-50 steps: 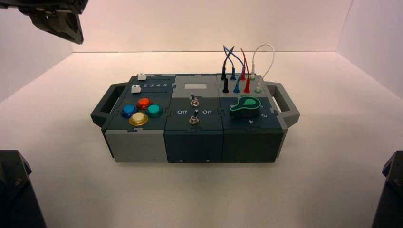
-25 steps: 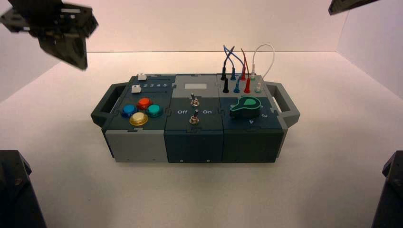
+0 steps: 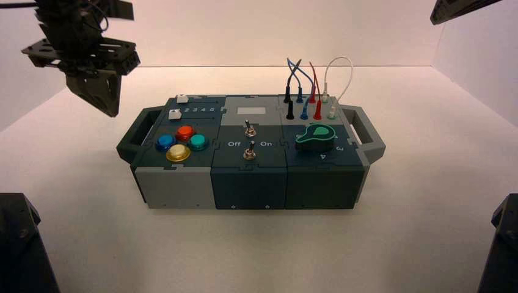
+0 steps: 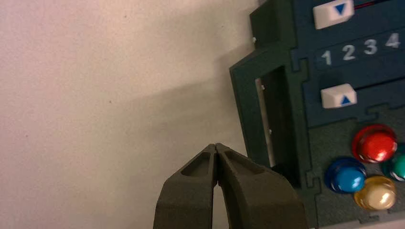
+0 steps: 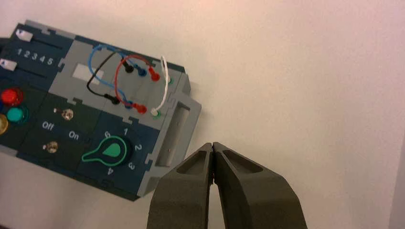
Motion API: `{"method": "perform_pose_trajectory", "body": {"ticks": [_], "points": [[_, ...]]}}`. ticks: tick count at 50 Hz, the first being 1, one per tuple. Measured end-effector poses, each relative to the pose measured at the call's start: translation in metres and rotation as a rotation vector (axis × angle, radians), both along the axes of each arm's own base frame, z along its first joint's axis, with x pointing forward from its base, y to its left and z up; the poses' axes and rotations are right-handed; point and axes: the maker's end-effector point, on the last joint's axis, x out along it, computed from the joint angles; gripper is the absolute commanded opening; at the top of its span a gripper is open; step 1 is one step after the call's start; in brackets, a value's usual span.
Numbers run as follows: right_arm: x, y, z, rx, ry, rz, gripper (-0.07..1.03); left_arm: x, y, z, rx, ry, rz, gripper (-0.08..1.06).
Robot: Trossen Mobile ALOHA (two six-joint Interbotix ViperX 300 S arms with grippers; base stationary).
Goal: Move the box to the right.
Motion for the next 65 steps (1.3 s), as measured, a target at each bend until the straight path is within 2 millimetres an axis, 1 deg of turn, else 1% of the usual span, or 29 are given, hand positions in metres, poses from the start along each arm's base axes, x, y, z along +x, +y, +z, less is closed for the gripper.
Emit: {"method": "perform_pose_trajectory", "body": {"ticks": [7, 19, 29, 46, 53, 65], "points": [[-0.001, 0.000, 0.000, -0.001, 0.003, 0.000, -0.02, 0.001, -0.001, -0.007, 0.006, 0.029, 0.000, -0.03], [-0.005, -0.001, -0.002, -0.006, 0.022, 0.003, -0.02, 0.000, -0.006, -0.010, 0.006, 0.040, -0.018, -0.03], [-0.006, -0.001, 0.000, -0.004, 0.020, 0.002, -0.02, -0.005, -0.020, -0.014, 0.005, 0.062, -0.062, -0.03], [-0.006, -0.001, 0.006, -0.004, 0.024, 0.003, -0.02, -0.008, -0.029, -0.019, 0.012, 0.086, -0.098, -0.03], [-0.008, -0.002, 0.004, -0.011, 0.040, 0.004, -0.02, -0.010, -0.036, -0.023, 0.019, 0.103, -0.125, -0.03], [-0.016, -0.003, 0.001, -0.018, 0.082, 0.005, -0.02, -0.007, -0.052, -0.028, 0.023, 0.115, -0.166, -0.03]]}}
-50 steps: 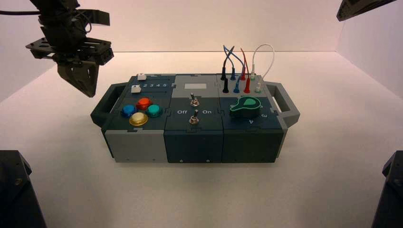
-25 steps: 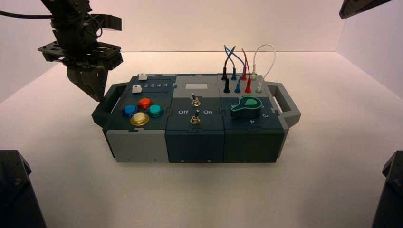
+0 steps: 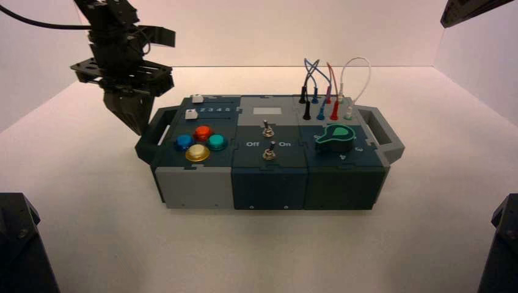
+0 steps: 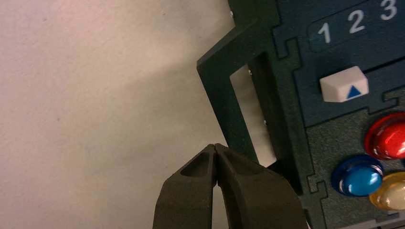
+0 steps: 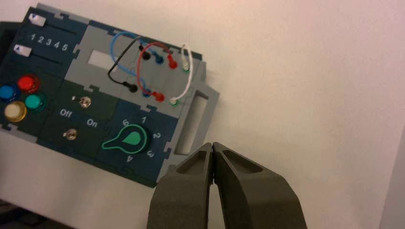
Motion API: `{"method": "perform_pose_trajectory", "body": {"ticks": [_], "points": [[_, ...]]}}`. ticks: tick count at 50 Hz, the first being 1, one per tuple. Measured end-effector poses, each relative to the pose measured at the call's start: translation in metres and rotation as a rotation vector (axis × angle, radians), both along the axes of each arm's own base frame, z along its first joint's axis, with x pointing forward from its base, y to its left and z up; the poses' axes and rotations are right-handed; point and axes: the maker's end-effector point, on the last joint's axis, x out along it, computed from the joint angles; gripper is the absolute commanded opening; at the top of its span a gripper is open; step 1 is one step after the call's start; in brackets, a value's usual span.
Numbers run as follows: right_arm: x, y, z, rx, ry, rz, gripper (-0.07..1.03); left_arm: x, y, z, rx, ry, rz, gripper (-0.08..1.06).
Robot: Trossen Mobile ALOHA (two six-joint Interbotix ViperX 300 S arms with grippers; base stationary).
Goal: Move the box to the right.
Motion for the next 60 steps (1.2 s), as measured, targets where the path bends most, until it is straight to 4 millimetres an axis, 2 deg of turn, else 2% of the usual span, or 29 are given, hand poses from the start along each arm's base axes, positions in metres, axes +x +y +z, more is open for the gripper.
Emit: {"method": "perform_pose_trajectory", "body": {"ticks": [22, 32, 45, 60], "points": [[-0.009, -0.001, 0.005, -0.002, 0.033, 0.000, -0.02, 0.012, -0.034, -0.010, -0.013, 0.015, -0.055, -0.03], [-0.010, -0.002, 0.001, -0.013, 0.070, -0.001, -0.02, 0.020, -0.049, -0.012, -0.021, 0.005, -0.081, -0.03], [-0.012, -0.003, -0.008, -0.033, 0.131, 0.001, -0.02, 0.030, -0.078, -0.014, -0.040, -0.003, -0.121, -0.03], [-0.014, -0.003, -0.008, -0.037, 0.144, 0.001, -0.02, 0.031, -0.104, -0.013, -0.059, -0.005, -0.164, -0.03]]}}
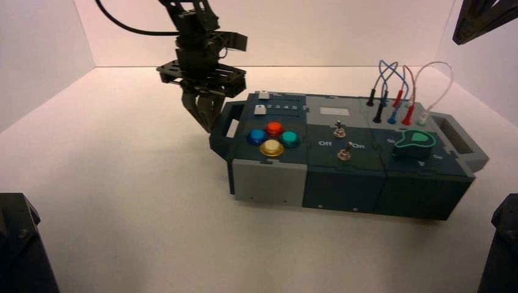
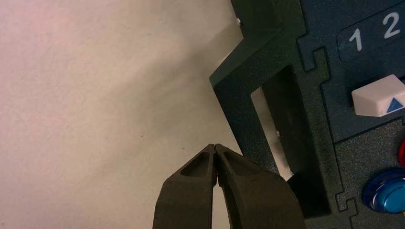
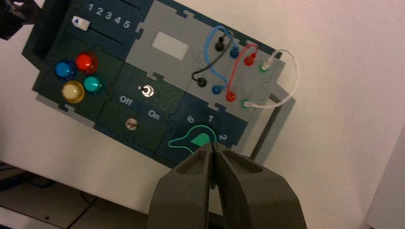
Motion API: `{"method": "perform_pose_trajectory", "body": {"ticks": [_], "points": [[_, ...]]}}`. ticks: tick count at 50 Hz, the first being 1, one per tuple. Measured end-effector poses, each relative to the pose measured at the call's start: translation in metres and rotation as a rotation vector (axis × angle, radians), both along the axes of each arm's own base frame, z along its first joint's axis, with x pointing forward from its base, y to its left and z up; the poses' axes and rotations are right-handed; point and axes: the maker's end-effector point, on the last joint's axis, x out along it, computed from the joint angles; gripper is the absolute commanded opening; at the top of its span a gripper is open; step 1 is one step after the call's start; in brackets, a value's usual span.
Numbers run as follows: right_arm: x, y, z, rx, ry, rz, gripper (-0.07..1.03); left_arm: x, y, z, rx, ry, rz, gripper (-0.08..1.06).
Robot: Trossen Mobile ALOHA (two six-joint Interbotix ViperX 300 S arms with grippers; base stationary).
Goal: Move the box to the right.
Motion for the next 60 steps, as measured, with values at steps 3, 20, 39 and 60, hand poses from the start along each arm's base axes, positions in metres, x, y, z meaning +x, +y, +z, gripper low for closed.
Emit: {"method": "perform_pose_trajectory", "body": {"ticks": [3, 20, 39, 60], "points": [[-0.001, 0.000, 0.000, -0.001, 0.004, 0.002, -0.02, -0.001, -0.007, 0.000, -0.004, 0.003, -0.013, -0.03], [-0.001, -0.001, 0.000, -0.005, 0.010, 0.002, -0.02, -0.006, -0.036, 0.000, -0.016, 0.008, -0.068, -0.03], [-0.001, 0.000, 0.000, -0.005, 0.011, 0.004, -0.02, -0.003, -0.055, 0.001, -0.035, 0.005, -0.094, -0.03], [-0.006, -0.002, 0.015, 0.012, -0.064, 0.013, -0.02, -0.002, -0.058, 0.031, -0.092, -0.057, -0.074, -0.03]]}}
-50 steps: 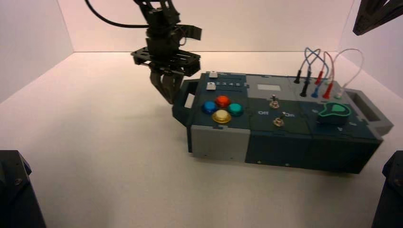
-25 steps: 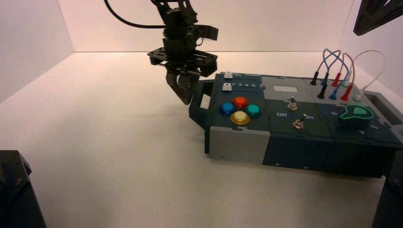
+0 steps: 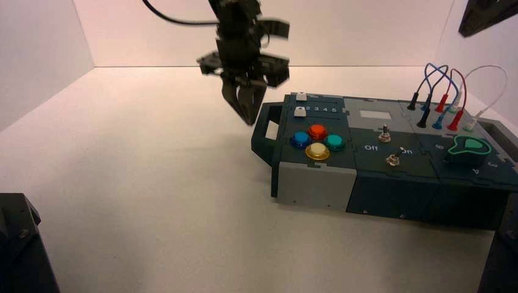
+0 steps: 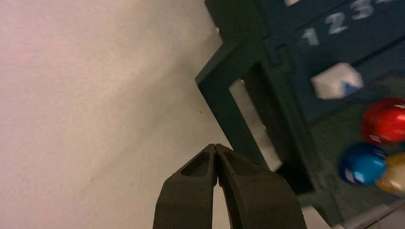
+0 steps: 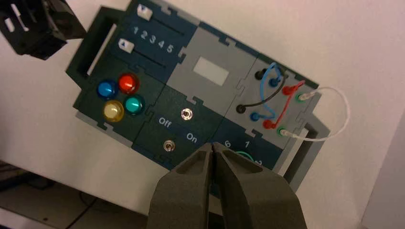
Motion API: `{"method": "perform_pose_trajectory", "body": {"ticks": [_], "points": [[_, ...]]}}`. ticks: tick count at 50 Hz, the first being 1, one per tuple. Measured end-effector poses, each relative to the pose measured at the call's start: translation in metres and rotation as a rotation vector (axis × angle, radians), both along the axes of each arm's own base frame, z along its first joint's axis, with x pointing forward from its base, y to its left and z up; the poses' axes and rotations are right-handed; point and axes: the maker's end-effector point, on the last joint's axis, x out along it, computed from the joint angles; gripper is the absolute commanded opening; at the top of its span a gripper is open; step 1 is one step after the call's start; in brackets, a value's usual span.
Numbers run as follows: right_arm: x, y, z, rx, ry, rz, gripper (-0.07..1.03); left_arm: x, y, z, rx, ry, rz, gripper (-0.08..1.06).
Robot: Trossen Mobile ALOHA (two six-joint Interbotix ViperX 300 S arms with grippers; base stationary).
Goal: Move the box to the right.
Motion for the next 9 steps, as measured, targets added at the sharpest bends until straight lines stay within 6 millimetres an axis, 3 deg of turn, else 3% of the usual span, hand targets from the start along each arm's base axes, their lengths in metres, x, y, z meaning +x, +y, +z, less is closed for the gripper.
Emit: {"method": "perform_pose_trajectory", "body": {"ticks": [9], "points": [[-0.003, 0.000, 0.004, 0.006, -0.017, 0.002, -0.02, -0.006, 0.011, 0.016, -0.026, -0.029, 0.023, -0.03]]}}
